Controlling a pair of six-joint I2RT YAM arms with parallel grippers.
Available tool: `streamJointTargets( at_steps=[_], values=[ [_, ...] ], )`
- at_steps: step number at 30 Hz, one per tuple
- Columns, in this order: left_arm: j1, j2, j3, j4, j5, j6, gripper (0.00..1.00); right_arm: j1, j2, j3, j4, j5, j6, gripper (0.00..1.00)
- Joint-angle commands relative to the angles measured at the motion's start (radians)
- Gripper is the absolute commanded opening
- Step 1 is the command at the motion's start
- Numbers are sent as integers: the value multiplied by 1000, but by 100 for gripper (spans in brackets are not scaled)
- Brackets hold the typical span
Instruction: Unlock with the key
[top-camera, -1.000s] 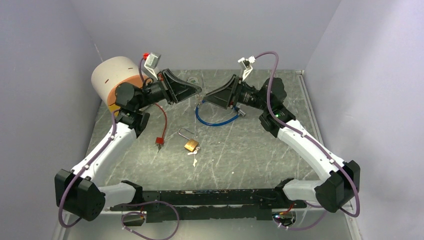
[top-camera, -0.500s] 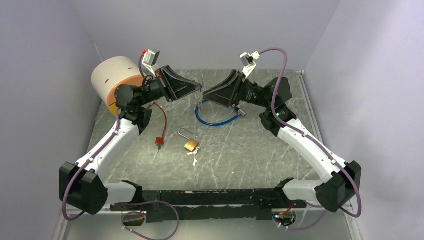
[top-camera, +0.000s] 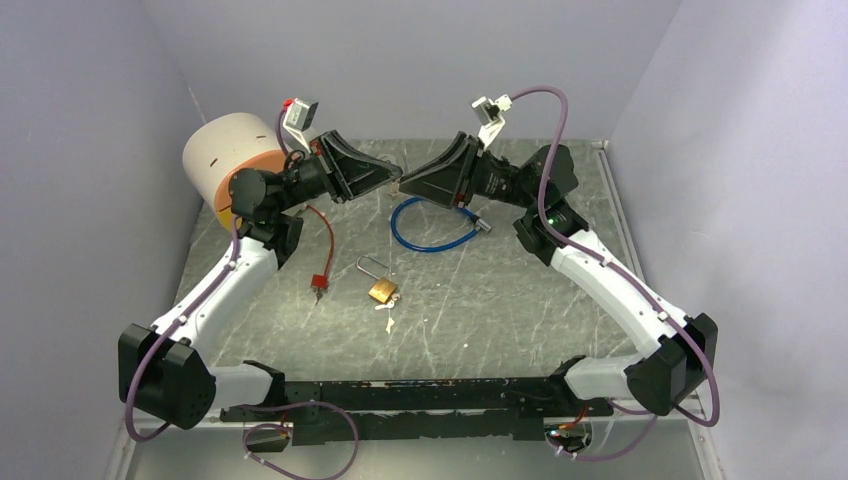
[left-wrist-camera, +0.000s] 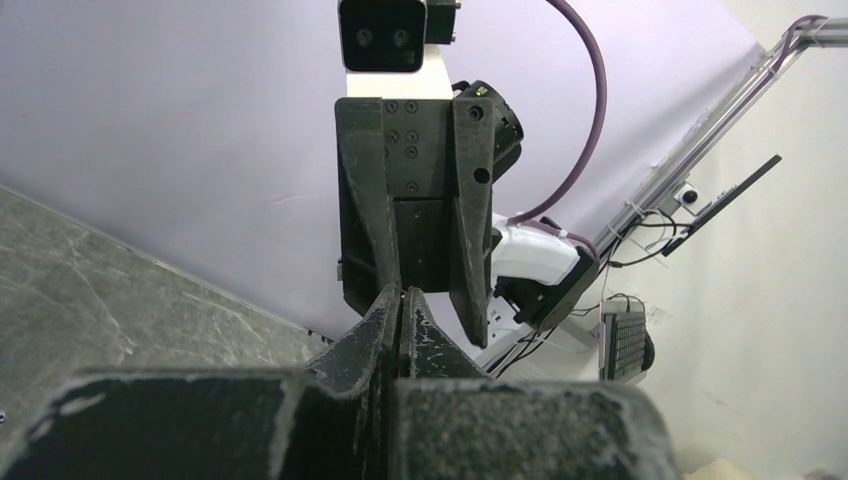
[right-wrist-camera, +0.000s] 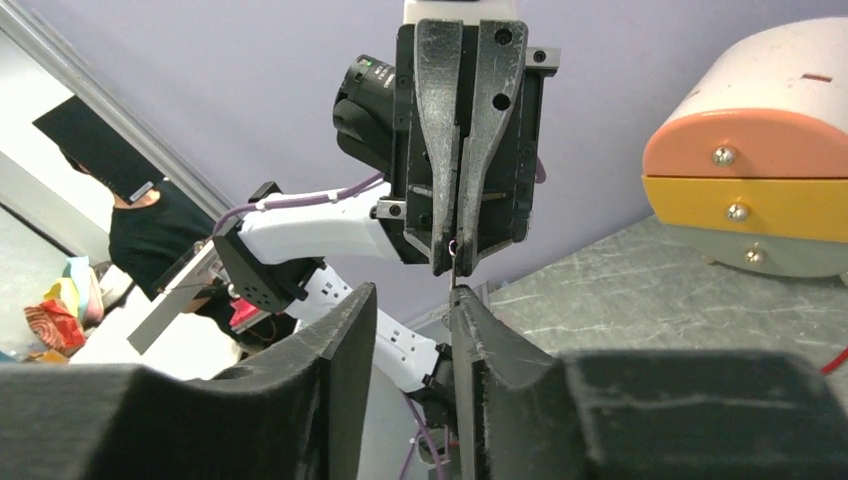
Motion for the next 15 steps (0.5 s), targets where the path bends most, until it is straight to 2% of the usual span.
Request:
streamJointTargets(
  at_steps=[1,3,6,12,15],
  values=[
    [-4,-26,7,19,-24,15,3,15,-9,21,-31,24,-45,41],
    [-4,-31,2,12,-32,21,3,15,-21,9,-45,54,-55,45],
    [-4,-38,-1,4,-43,26,3,16,-34,-1,-77,95,-74,44],
    [-4,-45,-6,9,-49,21,3,18,-27,-1,-60,84,-68,28],
    [-4,-49,-11,12,-53,21,2,20,-19,7,-59,80,-70,26]
  ],
)
